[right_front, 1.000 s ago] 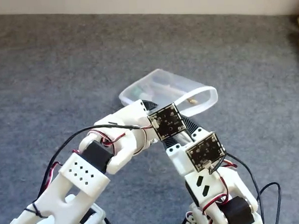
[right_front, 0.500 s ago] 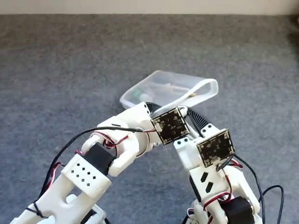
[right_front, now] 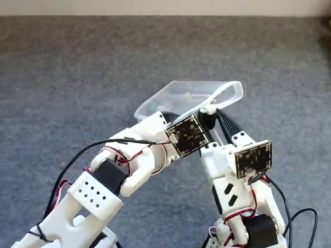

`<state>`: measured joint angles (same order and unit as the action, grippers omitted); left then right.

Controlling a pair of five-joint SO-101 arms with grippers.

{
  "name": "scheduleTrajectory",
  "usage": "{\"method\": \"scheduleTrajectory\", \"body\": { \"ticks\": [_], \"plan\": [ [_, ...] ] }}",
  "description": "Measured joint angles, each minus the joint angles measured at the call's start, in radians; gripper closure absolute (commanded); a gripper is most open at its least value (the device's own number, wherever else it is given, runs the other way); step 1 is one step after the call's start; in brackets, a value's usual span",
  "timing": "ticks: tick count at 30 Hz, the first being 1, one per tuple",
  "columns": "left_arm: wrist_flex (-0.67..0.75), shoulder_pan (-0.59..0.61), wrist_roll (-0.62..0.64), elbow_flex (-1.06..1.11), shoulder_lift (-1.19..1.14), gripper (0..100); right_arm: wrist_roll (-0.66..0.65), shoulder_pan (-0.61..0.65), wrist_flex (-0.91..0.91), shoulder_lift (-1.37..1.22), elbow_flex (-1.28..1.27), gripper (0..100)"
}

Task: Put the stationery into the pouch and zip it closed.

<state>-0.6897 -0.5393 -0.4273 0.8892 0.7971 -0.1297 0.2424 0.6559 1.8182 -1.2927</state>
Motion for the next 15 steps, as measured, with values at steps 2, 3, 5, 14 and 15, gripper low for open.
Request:
{"method": "scheduleTrajectory", "body": {
  "ticks": [2, 3, 5, 14, 15],
  "plan": [
    [0.000, 0.000, 0.002, 0.000, 0.000, 99, 0.000, -0.002, 0.000, 0.000, 0.000, 99.4],
    [0.000, 0.000, 0.002, 0.000, 0.000, 99, 0.000, -0.003, 0.000, 0.000, 0.000, 99.4],
    [0.000, 0.000, 0.002, 0.000, 0.000, 99, 0.000, -0.003, -0.005, 0.000, 0.000, 99.4],
    [0.000, 0.002, 0.048, 0.002, 0.002, 99, 0.000, -0.077, -0.109, 0.002, -0.075, 99.4],
    [0.000, 0.005, 0.048, 0.002, 0.006, 99, 0.000, -0.078, -0.121, 0.002, -0.083, 99.4]
  ]
}}
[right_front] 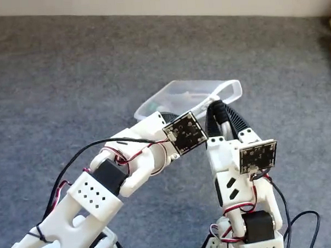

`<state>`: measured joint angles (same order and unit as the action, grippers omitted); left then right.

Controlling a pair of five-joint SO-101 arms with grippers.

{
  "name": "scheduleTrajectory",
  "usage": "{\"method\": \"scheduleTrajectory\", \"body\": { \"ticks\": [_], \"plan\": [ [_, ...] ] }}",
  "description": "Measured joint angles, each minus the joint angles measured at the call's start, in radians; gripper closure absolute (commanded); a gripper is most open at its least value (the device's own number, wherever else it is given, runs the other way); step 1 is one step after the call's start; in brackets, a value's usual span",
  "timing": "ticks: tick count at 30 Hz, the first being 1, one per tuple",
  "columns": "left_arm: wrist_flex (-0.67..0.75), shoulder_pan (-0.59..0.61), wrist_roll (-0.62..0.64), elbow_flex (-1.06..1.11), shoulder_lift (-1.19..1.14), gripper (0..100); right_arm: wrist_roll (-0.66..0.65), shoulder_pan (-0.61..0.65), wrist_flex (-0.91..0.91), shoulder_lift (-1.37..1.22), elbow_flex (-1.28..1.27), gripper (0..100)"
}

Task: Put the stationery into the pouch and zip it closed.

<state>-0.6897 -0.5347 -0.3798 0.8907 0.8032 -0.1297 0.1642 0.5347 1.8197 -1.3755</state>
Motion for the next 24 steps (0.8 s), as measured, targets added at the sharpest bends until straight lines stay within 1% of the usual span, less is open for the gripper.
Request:
{"method": "scheduleTrajectory", "body": {
  "ticks": [6, 12, 18, 24],
  "plan": [
    [-0.008, 0.043, 0.003, 0.012, 0.066, 99, 0.000, -0.005, -0.023, 0.000, -0.009, 99.4],
    [-0.009, 0.044, 0.006, 0.025, 0.095, 99, 0.000, -0.006, -0.032, 0.000, -0.009, 99.4],
    [-0.009, 0.049, 0.006, 0.025, 0.098, 99, -0.002, -0.063, -0.041, 0.000, -0.011, 99.4],
    [-0.009, 0.049, 0.006, 0.025, 0.098, 99, -0.002, -0.072, -0.041, 0.000, -0.011, 99.4]
  ]
}}
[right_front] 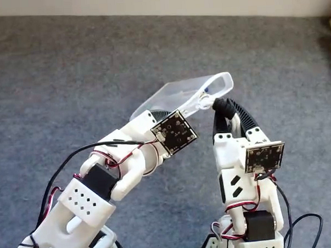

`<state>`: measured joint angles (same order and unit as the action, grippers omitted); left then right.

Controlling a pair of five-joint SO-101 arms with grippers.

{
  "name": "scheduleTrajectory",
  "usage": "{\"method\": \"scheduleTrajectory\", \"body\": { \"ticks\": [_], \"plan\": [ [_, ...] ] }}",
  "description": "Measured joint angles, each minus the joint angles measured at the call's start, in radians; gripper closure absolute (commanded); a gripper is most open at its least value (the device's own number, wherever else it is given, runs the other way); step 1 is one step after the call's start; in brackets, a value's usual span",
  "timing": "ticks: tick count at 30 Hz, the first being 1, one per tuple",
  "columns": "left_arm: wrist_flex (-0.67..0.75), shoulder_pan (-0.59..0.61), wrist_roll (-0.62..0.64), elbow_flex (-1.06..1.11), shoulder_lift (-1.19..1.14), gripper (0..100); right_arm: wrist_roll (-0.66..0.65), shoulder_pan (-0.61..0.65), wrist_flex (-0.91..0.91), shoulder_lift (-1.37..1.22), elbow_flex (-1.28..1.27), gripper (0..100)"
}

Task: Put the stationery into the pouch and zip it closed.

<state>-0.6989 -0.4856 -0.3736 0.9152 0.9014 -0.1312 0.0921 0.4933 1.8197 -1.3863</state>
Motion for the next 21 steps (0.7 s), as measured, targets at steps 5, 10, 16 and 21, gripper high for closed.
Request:
{"method": "scheduleTrajectory", "body": {
  "ticks": [5, 10, 16, 21],
  "plan": [
    [0.000, 0.000, 0.000, 0.000, 0.000, 99, 0.000, 0.000, 0.000, 0.000, 0.000, 99.1],
    [0.000, 0.002, 0.000, 0.000, 0.002, 99, -0.034, 0.100, 0.074, 0.005, 0.003, 90.9],
    [-0.002, 0.002, 0.002, 0.000, 0.002, 99, -0.087, 0.275, 0.183, 0.005, 0.003, 88.5],
    [-0.002, 0.002, 0.002, 0.000, 0.002, 99, -0.091, 0.279, 0.187, 0.005, 0.003, 88.7]
  ]
}}
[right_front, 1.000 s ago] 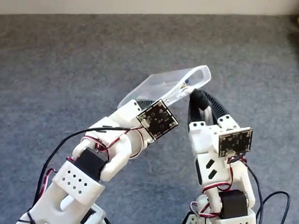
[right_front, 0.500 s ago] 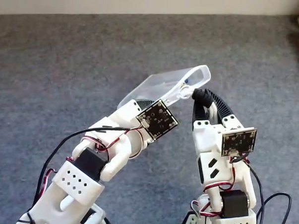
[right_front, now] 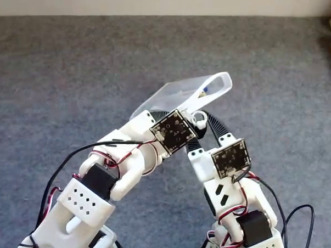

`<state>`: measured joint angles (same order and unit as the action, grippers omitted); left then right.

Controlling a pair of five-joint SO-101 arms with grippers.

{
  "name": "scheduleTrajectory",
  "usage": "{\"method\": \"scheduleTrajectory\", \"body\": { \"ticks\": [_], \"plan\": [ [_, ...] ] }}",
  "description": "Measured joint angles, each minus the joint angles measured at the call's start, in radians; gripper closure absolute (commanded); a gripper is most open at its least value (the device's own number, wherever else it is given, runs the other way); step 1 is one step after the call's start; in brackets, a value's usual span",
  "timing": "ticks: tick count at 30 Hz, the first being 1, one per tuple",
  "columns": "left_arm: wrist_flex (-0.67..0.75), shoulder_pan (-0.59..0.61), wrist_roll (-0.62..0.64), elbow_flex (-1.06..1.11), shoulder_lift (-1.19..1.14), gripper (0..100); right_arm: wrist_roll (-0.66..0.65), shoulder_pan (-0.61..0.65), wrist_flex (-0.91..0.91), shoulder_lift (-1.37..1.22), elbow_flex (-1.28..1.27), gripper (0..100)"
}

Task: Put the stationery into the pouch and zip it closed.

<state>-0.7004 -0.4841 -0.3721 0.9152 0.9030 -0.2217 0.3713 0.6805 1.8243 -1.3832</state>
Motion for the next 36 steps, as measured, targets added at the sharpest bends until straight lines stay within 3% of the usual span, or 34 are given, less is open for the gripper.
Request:
{"method": "scheduleTrajectory", "body": {
  "ticks": [6, 18, 24, 36],
  "plan": [
    [0.000, 0.000, 0.000, 0.000, 0.000, 99, -0.006, 0.000, 0.000, 0.000, 0.000, 99.7],
    [0.000, 0.002, -0.002, 0.017, 0.002, 99, -0.069, -0.140, -0.002, 0.000, 0.000, 99.3],
    [0.003, 0.000, -0.002, 0.017, 0.002, 99, -0.074, -0.212, -0.107, 0.000, -0.002, 99.3],
    [0.011, 0.000, -0.002, 0.017, 0.002, 99, -0.075, -0.238, -0.130, 0.000, -0.002, 99.4]
  ]
}}
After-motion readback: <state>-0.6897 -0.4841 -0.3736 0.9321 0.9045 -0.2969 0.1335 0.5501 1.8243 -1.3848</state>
